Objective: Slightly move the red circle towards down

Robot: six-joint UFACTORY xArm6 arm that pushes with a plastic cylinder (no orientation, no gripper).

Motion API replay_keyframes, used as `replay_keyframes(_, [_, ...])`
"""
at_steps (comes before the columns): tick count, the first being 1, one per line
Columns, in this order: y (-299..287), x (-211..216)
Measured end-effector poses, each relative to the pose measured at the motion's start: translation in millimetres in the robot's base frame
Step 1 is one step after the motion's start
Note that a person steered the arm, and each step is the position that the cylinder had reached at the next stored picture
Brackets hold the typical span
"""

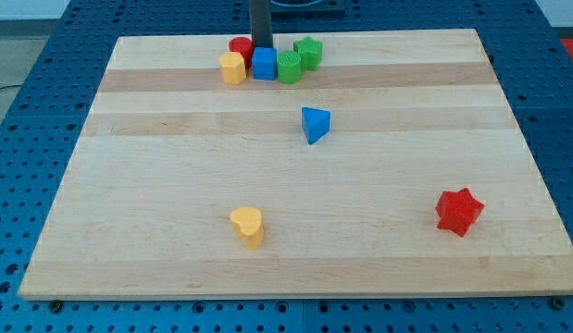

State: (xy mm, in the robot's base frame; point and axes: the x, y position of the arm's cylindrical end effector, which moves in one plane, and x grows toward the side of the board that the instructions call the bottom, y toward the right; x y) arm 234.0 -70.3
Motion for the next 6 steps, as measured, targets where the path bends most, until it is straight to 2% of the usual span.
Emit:
replay_keyframes(1, [-61.0,6.5])
replay_keyframes(2, [-85.9,1.8])
replay_keyframes(3, [-111.4,-27.3])
replay_keyframes(6, [-119.4,40.7])
